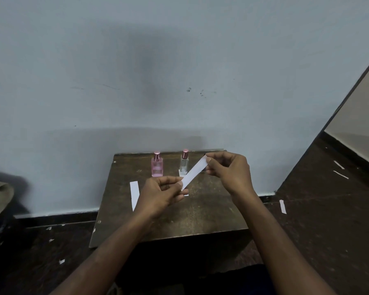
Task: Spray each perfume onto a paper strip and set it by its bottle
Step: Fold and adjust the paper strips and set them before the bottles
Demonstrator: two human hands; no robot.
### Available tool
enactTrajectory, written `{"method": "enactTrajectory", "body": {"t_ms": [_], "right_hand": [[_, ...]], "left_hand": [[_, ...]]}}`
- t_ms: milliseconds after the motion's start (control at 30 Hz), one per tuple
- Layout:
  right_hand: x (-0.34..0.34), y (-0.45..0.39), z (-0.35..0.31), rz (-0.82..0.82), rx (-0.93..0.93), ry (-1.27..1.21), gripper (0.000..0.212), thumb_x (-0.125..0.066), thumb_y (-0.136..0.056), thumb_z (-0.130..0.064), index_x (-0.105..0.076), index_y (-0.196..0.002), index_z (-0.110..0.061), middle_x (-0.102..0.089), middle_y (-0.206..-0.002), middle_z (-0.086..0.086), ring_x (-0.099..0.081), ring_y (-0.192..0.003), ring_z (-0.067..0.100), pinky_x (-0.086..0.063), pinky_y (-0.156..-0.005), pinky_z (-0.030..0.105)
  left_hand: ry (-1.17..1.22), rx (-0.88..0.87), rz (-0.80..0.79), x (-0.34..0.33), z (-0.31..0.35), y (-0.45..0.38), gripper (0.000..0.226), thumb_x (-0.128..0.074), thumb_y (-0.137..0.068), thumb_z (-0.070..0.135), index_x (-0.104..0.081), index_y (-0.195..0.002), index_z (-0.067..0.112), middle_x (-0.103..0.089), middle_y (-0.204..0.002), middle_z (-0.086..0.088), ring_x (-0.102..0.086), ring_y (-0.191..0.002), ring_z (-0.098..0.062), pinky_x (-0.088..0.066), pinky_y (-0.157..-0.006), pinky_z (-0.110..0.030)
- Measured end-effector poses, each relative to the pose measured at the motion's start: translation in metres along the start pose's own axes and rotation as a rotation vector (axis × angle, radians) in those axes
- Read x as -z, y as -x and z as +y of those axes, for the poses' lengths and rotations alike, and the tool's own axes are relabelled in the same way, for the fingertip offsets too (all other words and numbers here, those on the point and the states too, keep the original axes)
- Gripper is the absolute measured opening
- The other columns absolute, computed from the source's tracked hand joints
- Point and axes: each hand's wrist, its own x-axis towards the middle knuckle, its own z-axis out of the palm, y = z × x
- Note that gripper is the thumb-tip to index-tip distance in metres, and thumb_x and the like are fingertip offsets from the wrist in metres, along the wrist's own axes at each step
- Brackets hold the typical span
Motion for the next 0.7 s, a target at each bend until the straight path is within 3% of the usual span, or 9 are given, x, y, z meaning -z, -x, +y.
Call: {"method": "enactTrajectory", "body": {"t_ms": [300, 533, 600, 667, 700], "right_hand": [[0.005, -0.003, -0.006, 0.025, 0.029, 0.006, 0.011, -0.078, -0.095, -0.011, -0.083, -0.097, -0.021, -0.082, -0.084, -0.004, -0.077, -0.07, 0.009, -0.058, -0.065, 0.015], [0.008, -0.003, -0.007, 0.032, 0.057, 0.103, 0.012, -0.081, -0.092, -0.009, -0.084, -0.101, -0.016, -0.082, -0.082, -0.002, -0.079, -0.071, 0.013, -0.066, -0.073, 0.027], [0.01, -0.001, -0.007, 0.024, 0.078, 0.18, 0.013, -0.082, -0.091, -0.01, -0.084, -0.103, -0.015, -0.081, -0.082, -0.003, -0.079, -0.07, 0.01, -0.067, -0.076, 0.031], [0.009, 0.005, -0.015, 0.042, 0.143, 0.339, 0.012, -0.082, -0.091, -0.013, -0.084, -0.101, -0.018, -0.08, -0.082, -0.006, -0.078, -0.07, 0.006, -0.067, -0.077, 0.033], [0.009, 0.007, -0.021, 0.056, 0.177, 0.304, 0.013, -0.082, -0.09, -0.013, -0.083, -0.102, -0.018, -0.081, -0.084, -0.005, -0.078, -0.073, 0.006, -0.067, -0.079, 0.033]], "left_hand": [[-0.038, 0.042, -0.045, -0.014, -0.005, 0.008, 0.017, -0.076, -0.091, 0.001, -0.074, -0.107, -0.005, -0.08, -0.093, -0.023, -0.08, -0.075, -0.016, -0.064, -0.068, -0.021], [-0.111, 0.001, -0.015, -0.007, 0.0, 0.008, 0.017, -0.078, -0.092, 0.004, -0.076, -0.107, -0.003, -0.081, -0.089, -0.017, -0.08, -0.08, -0.018, -0.065, -0.073, -0.023], [-0.229, -0.075, 0.036, 0.001, 0.0, 0.004, 0.013, -0.077, -0.094, 0.006, -0.078, -0.106, 0.001, -0.082, -0.085, -0.01, -0.08, -0.078, -0.013, -0.065, -0.074, -0.022], [-0.565, -0.288, 0.13, 0.008, -0.004, -0.001, 0.012, -0.076, -0.095, 0.01, -0.081, -0.106, 0.01, -0.082, -0.087, 0.003, -0.078, -0.081, -0.005, -0.062, -0.079, -0.018], [-0.767, -0.409, 0.151, 0.011, -0.006, -0.002, 0.015, -0.074, -0.096, 0.015, -0.079, -0.111, 0.013, -0.08, -0.095, 0.006, -0.076, -0.09, -0.004, -0.059, -0.083, -0.017]]}}
